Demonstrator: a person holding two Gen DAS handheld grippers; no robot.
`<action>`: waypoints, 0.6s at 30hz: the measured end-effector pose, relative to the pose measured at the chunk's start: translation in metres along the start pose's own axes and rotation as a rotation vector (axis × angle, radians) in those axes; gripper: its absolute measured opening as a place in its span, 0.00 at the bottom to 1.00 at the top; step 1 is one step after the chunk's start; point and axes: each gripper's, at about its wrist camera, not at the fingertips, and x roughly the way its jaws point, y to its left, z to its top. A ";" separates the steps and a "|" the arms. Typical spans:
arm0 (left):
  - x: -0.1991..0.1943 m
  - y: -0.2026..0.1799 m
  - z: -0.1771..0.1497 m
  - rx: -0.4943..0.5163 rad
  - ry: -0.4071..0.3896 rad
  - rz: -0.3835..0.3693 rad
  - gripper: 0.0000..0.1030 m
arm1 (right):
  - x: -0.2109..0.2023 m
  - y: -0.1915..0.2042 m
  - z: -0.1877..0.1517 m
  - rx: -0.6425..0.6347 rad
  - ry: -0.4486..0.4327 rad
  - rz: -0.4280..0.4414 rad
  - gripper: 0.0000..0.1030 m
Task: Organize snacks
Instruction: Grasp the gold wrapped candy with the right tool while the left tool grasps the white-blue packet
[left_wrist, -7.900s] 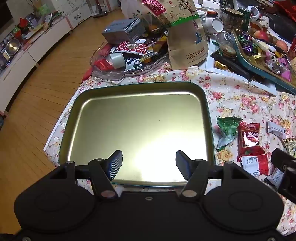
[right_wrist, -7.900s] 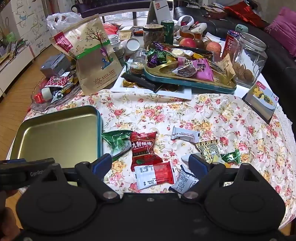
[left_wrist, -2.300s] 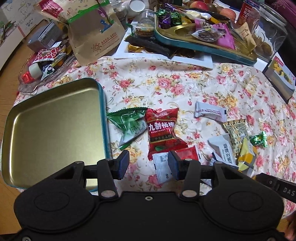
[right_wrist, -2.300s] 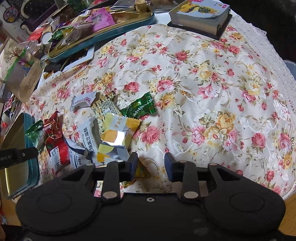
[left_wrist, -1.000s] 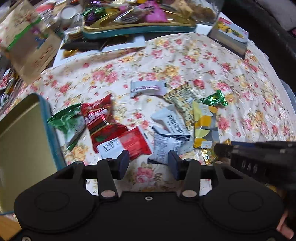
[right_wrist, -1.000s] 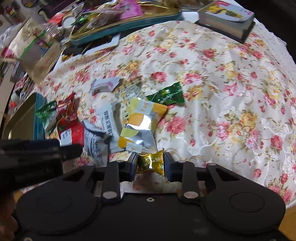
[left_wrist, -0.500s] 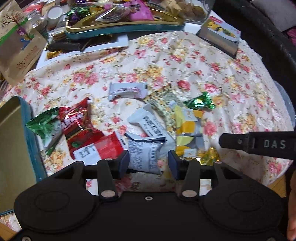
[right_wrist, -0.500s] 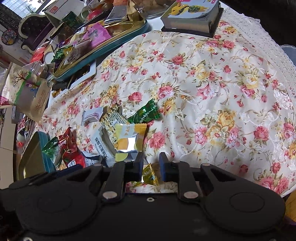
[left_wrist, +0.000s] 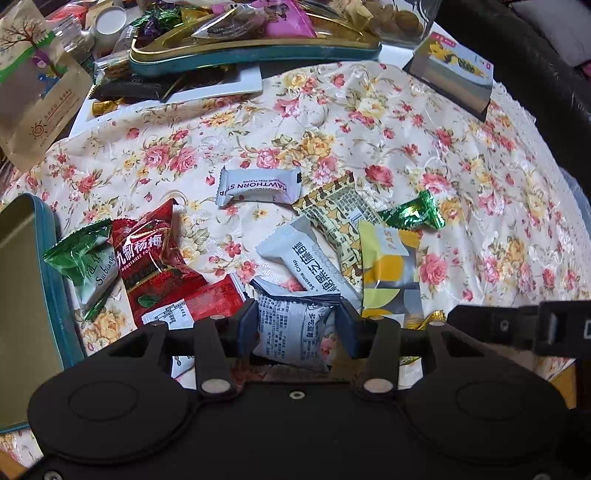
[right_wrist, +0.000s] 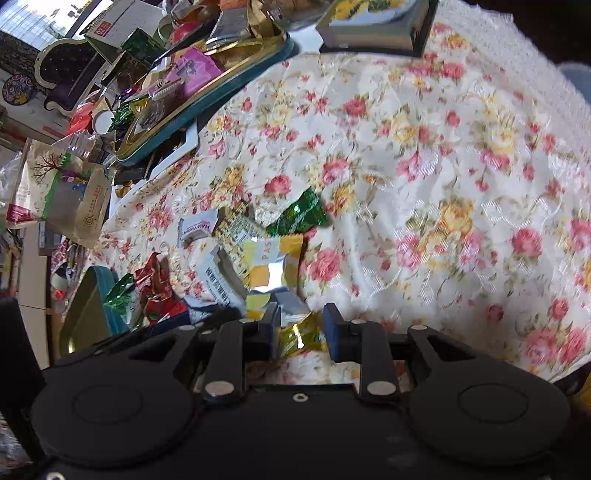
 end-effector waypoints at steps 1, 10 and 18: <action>0.003 -0.002 -0.001 0.011 0.014 -0.001 0.52 | 0.002 -0.002 -0.001 0.020 0.025 0.016 0.28; 0.003 0.011 -0.004 -0.078 0.070 -0.030 0.41 | 0.020 -0.004 -0.012 0.090 0.128 0.013 0.28; -0.004 0.027 -0.005 -0.135 0.104 -0.060 0.41 | 0.042 0.003 -0.011 0.133 0.154 0.011 0.32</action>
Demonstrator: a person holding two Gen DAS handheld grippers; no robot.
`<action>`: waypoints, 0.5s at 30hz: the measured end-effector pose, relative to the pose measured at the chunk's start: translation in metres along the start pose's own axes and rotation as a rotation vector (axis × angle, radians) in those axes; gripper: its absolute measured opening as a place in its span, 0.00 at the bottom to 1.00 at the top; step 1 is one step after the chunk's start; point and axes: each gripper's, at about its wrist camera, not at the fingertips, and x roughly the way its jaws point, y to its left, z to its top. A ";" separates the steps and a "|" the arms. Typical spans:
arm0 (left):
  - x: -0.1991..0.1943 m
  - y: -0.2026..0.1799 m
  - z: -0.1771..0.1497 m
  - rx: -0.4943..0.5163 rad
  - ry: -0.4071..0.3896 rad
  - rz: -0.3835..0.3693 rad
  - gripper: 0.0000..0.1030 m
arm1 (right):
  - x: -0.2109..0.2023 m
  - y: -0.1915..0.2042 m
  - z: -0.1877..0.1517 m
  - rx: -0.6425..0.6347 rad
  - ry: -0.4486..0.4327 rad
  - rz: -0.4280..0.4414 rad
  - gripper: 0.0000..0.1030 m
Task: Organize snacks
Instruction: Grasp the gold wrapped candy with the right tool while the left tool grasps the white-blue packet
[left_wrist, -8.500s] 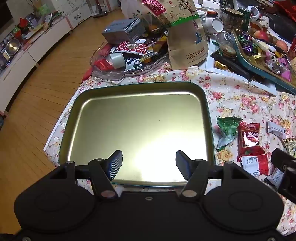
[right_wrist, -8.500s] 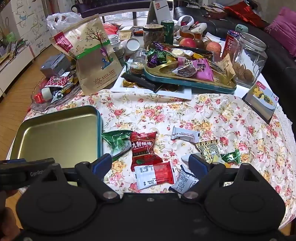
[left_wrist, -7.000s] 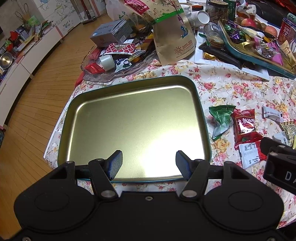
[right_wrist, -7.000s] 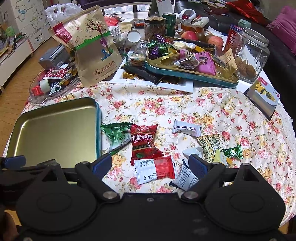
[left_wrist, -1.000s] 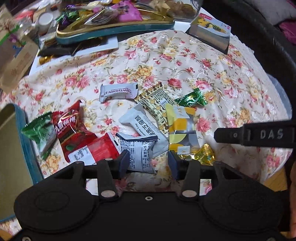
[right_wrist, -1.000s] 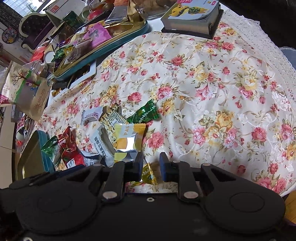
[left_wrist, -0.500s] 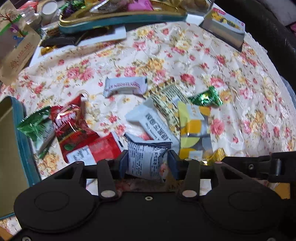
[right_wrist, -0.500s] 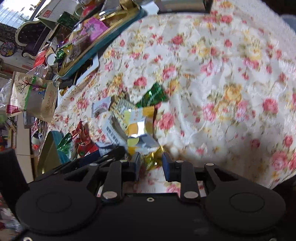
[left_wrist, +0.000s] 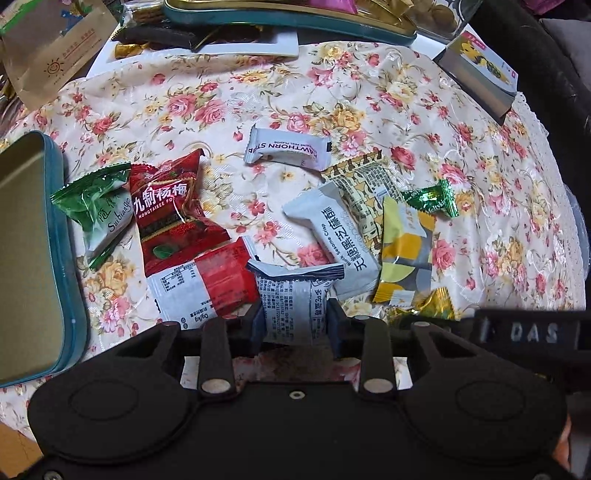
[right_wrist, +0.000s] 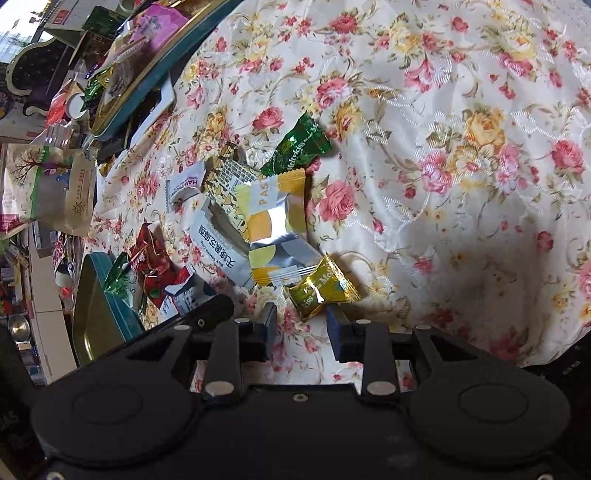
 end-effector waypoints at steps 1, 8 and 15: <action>0.000 0.000 -0.001 0.001 0.005 0.002 0.41 | 0.004 0.004 0.003 0.010 -0.009 -0.010 0.32; -0.003 0.002 -0.003 -0.013 0.019 -0.005 0.41 | -0.005 0.011 0.011 -0.051 -0.188 -0.120 0.33; -0.006 0.001 -0.004 -0.011 0.008 0.019 0.41 | 0.006 0.017 0.005 -0.080 -0.145 -0.140 0.34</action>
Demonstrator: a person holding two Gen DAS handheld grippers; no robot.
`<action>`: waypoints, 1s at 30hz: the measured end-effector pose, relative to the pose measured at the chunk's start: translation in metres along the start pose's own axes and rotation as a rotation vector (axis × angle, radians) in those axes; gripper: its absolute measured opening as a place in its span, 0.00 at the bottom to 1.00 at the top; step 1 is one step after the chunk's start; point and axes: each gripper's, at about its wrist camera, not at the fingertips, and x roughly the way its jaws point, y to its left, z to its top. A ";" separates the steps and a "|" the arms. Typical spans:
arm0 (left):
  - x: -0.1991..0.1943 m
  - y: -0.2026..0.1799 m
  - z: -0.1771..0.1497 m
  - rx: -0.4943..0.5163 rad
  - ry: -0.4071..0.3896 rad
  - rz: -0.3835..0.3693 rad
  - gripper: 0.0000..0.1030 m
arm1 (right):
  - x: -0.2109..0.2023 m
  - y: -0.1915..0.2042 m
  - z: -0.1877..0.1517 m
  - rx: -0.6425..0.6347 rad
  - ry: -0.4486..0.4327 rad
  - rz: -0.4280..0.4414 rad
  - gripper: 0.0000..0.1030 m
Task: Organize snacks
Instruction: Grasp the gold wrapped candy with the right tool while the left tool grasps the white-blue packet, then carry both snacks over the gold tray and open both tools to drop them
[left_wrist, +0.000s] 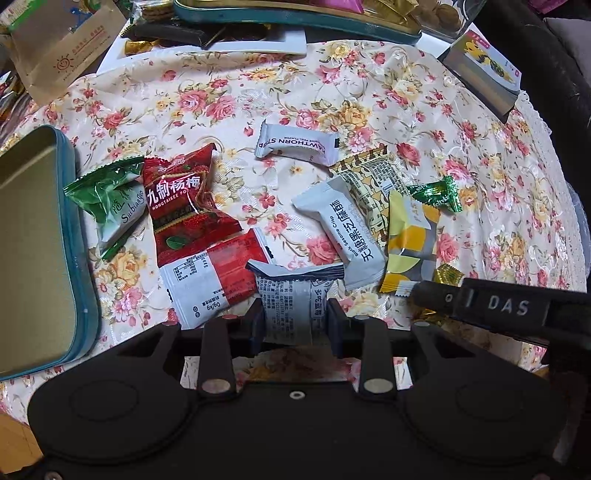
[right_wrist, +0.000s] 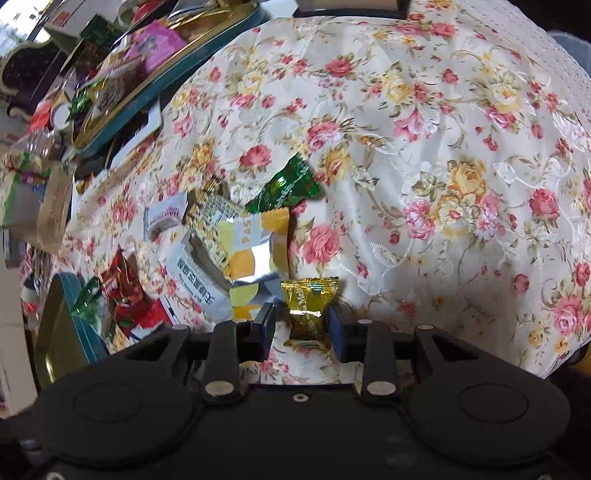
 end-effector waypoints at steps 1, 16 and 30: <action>0.000 0.000 0.000 0.001 0.001 0.004 0.41 | 0.001 0.001 -0.002 -0.012 -0.002 -0.013 0.34; -0.018 0.003 -0.003 0.002 -0.105 0.061 0.41 | -0.011 0.031 -0.025 -0.215 -0.119 -0.120 0.21; -0.084 0.046 0.015 -0.074 -0.243 0.155 0.41 | -0.105 0.089 -0.025 -0.262 -0.331 0.087 0.21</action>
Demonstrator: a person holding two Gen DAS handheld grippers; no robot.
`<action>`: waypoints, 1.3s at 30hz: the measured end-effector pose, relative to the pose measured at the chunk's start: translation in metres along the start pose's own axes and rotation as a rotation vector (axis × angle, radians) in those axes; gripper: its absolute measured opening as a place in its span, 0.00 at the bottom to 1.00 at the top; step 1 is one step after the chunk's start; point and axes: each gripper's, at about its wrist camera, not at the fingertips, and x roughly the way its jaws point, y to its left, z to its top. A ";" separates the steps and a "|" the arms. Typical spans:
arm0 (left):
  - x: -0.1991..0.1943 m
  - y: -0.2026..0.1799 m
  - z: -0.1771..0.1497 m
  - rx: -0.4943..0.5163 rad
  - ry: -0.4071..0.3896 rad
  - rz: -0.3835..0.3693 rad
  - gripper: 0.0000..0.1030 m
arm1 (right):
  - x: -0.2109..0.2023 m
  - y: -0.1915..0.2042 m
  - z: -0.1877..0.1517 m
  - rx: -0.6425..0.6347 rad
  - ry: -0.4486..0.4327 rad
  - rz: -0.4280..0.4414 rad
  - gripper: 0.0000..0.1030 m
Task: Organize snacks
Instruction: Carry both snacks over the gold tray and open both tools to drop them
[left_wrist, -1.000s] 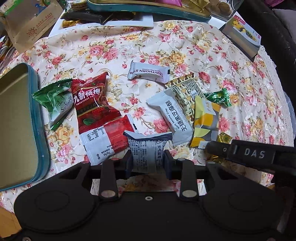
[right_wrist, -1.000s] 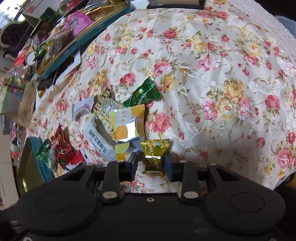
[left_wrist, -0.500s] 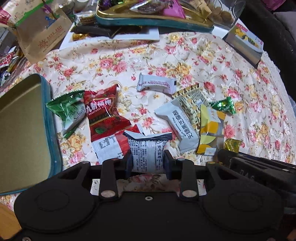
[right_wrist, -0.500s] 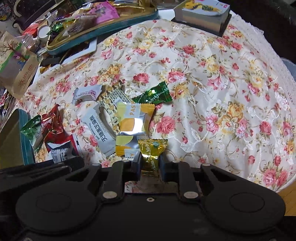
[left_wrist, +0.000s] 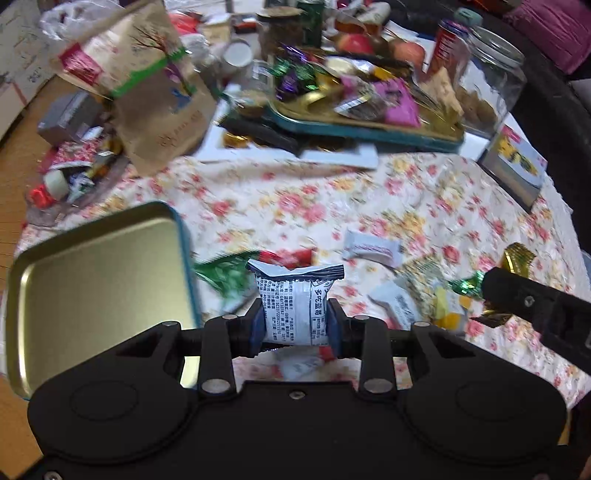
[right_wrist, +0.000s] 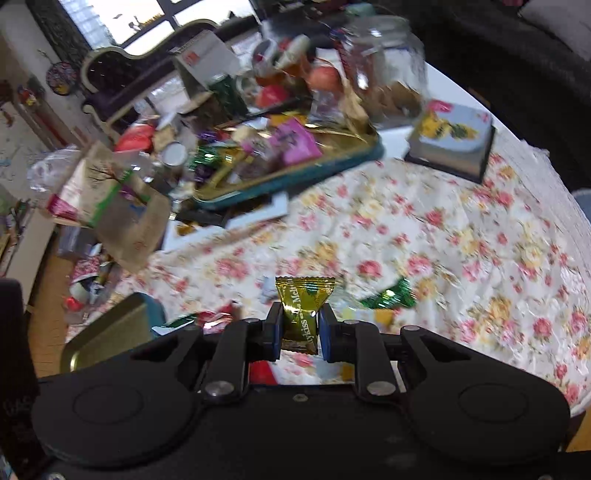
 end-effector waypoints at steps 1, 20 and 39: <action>-0.003 0.006 0.002 0.000 -0.005 0.019 0.41 | -0.003 0.007 0.001 -0.012 -0.008 0.012 0.21; -0.017 0.153 0.028 -0.315 -0.021 0.232 0.41 | 0.018 0.135 -0.010 -0.174 0.064 0.277 0.21; -0.014 0.216 0.007 -0.400 0.117 0.237 0.42 | 0.072 0.199 -0.050 -0.264 0.249 0.308 0.26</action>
